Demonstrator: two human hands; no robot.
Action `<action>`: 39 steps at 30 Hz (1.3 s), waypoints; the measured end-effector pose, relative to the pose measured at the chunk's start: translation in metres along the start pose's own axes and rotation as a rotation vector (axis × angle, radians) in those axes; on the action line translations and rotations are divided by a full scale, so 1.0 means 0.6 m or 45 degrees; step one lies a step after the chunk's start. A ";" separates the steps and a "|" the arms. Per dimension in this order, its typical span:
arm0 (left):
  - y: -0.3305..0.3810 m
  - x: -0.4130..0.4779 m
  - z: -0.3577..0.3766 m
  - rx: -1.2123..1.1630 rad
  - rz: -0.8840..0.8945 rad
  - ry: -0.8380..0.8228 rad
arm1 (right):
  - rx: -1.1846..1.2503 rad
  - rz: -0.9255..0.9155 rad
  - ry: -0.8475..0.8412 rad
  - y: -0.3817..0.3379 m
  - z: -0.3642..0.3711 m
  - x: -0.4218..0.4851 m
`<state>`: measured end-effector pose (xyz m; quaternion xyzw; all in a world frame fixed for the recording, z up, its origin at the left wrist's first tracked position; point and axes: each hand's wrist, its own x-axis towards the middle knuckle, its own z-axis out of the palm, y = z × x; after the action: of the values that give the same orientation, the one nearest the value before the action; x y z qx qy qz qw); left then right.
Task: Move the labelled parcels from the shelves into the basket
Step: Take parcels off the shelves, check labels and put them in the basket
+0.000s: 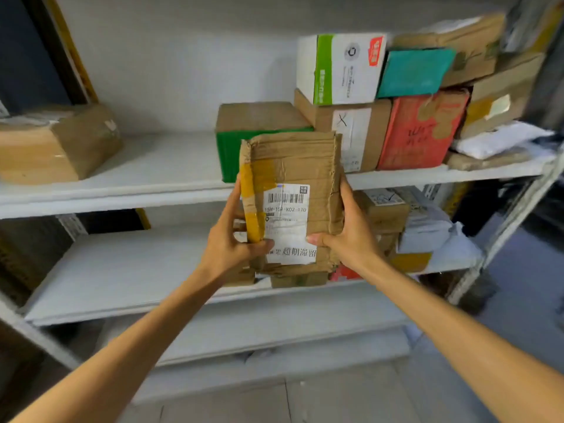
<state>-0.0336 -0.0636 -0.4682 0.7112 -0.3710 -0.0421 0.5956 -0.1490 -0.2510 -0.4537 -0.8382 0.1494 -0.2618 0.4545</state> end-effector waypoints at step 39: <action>0.423 -0.663 1.083 -0.371 0.726 -2.906 | -0.514 1.440 2.511 0.122 -0.429 -1.058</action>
<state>-0.7677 -0.3676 -0.5836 0.0795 -0.8246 -0.5598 -0.0166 -0.8176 -0.1568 -0.5920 -0.1402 0.8328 -0.5331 0.0504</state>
